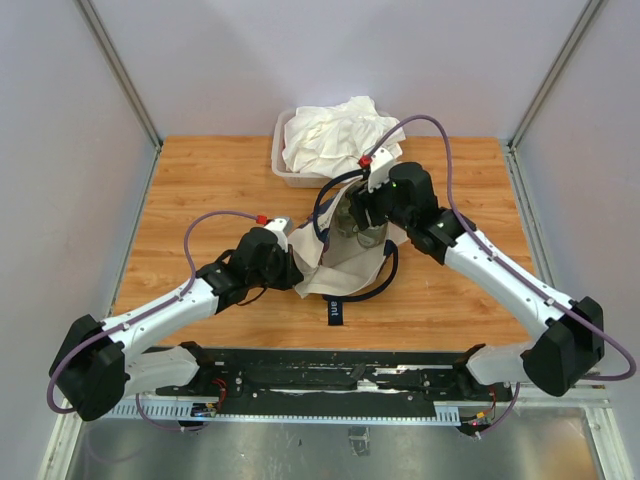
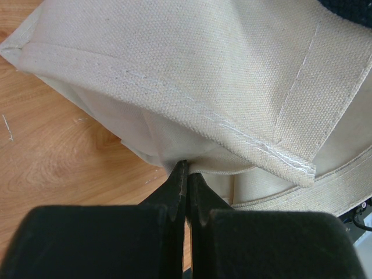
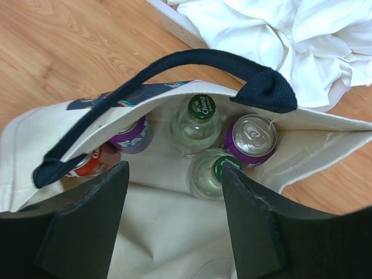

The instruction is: Take the beverage out of the canvas bag

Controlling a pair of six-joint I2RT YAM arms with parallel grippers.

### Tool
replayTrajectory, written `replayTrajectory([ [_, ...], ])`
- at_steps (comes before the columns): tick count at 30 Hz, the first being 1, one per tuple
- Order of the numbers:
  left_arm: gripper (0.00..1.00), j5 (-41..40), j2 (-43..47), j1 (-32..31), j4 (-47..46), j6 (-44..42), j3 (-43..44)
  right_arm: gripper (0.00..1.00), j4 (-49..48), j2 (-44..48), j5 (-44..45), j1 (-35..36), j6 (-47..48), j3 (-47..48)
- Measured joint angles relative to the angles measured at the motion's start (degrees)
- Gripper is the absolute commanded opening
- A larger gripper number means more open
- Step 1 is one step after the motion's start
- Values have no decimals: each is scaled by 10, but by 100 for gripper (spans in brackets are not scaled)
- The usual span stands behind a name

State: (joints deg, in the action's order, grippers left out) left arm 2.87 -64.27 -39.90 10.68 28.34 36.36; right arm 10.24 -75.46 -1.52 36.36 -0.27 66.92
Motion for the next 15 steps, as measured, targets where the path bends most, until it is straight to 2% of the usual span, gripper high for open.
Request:
replayTrajectory([
  [15, 0, 0, 0, 0, 0, 0, 0, 76, 0, -53, 76, -11, -17, 0],
])
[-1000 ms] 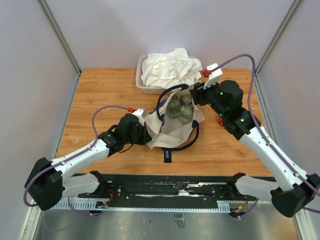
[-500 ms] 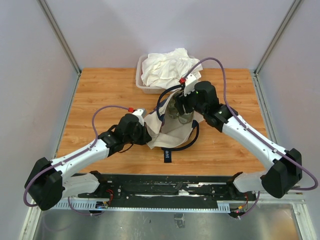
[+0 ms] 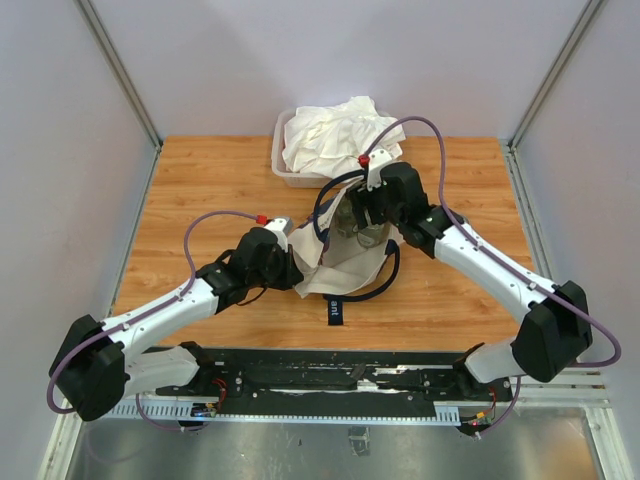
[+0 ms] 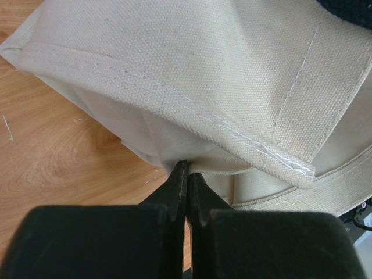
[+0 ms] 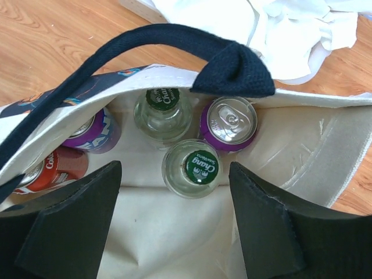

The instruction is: Take the beverage out of the canvas bag

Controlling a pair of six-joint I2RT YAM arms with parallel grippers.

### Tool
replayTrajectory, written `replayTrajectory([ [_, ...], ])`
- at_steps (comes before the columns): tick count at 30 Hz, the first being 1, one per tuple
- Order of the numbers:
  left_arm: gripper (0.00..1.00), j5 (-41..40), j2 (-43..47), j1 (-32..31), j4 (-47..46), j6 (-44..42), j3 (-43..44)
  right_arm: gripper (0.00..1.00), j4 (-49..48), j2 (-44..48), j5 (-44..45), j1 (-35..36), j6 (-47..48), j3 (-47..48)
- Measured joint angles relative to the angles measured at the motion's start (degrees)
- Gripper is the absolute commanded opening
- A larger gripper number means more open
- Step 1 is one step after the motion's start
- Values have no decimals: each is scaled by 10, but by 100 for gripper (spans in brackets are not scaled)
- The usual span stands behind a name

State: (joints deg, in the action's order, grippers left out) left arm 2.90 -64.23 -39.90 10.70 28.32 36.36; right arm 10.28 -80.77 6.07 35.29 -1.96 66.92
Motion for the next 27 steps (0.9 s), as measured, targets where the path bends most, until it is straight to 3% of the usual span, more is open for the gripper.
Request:
replayTrajectory([
  [27, 0, 0, 0, 0, -1, 0, 0, 61, -150, -63, -22, -48, -33, -54],
])
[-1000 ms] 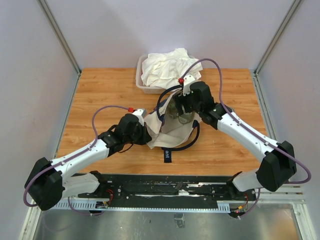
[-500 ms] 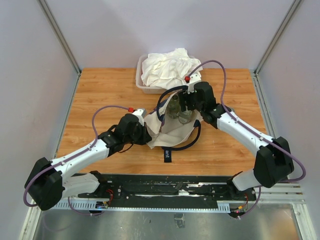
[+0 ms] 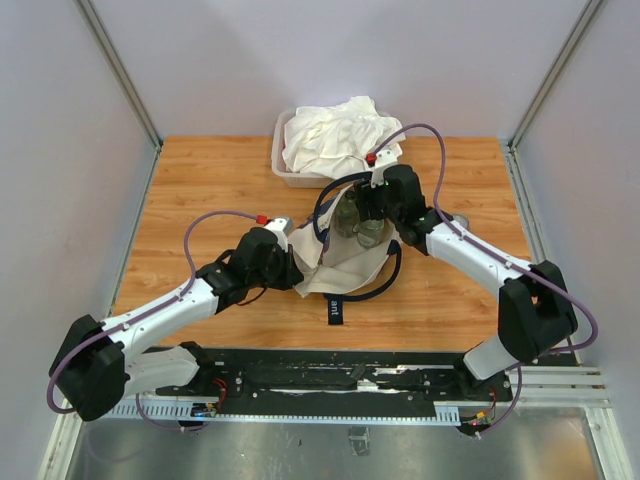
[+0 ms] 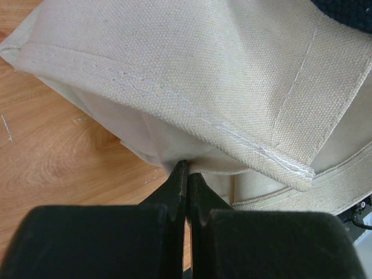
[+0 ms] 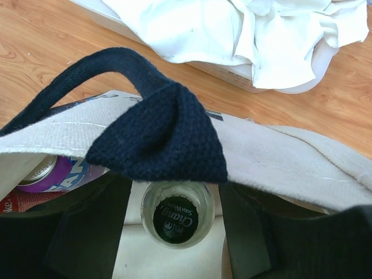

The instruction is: Take the beverage out of the canvas bag

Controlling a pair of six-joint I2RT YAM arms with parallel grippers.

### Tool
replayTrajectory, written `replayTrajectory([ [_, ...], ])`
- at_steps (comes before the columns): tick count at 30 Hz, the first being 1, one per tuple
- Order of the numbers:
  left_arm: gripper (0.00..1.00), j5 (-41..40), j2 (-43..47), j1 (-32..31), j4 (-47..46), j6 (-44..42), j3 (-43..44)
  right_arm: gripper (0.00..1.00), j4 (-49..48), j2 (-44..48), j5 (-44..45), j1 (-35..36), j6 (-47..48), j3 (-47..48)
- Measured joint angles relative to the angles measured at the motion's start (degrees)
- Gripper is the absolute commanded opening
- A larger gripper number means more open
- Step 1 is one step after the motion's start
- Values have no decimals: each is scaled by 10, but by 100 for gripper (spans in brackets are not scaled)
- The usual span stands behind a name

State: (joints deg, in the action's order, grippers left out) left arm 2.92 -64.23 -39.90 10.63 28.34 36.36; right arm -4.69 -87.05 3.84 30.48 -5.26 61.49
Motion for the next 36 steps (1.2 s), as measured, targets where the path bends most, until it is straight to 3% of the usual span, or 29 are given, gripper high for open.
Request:
replayTrajectory([
  [15, 0, 2, -4, 0, -2, 0, 0, 56, -9, -2, 1, 0, -4, -19],
  [28, 0, 2, -7, 0, -4, 0, 0, 44, -14, -24, 2, -6, -3, -20],
  [33, 0, 2, -8, 0, -4, 0, 0, 31, -20, -32, -7, -10, -11, -23],
  [34, 0, 2, -8, 0, -4, 0, 0, 11, -23, -32, -8, -10, -12, -23],
  [35, 1, 2, -8, 0, -4, 0, 0, 2, -25, -32, -8, -10, -11, -23],
  [36, 1, 2, -8, 0, -4, 0, 0, 1, -26, -32, -8, -10, -10, -23],
])
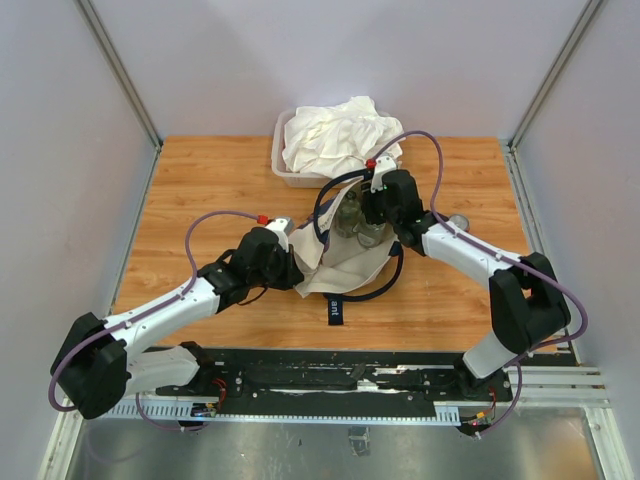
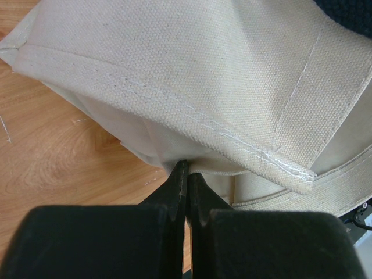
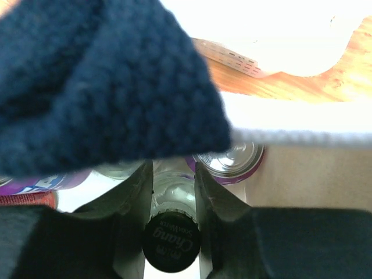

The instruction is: Take the beverage out of the canvas bag

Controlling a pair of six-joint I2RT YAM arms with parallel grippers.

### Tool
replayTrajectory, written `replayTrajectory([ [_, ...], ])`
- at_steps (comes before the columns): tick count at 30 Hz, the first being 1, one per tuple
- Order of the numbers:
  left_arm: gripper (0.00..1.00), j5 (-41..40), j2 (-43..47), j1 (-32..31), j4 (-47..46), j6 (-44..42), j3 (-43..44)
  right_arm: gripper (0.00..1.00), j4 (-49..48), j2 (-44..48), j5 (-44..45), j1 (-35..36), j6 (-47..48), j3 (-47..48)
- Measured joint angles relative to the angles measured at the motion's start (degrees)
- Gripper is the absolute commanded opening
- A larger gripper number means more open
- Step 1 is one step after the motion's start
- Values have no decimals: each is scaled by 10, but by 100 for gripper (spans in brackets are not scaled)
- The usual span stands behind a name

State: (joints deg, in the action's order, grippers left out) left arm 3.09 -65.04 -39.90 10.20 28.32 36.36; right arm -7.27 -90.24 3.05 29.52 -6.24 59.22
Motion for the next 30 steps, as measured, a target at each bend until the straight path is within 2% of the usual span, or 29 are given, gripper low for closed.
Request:
replayTrajectory([
  [10, 1, 0, 0, 0, 0, 0, 0, 1, 7, 1, -18, -2, 9, 5],
  [17, 1, 0, 0, 0, 0, -1, 0, 1, 66, 17, -54, -5, 25, 31],
  [23, 0, 0, 0, 0, 0, -5, 0, 1, 140, 90, -84, -5, 33, 70],
  [30, 1, 0, -6, 0, -2, -11, 1, 1, 160, 179, -90, -5, 45, 115],
])
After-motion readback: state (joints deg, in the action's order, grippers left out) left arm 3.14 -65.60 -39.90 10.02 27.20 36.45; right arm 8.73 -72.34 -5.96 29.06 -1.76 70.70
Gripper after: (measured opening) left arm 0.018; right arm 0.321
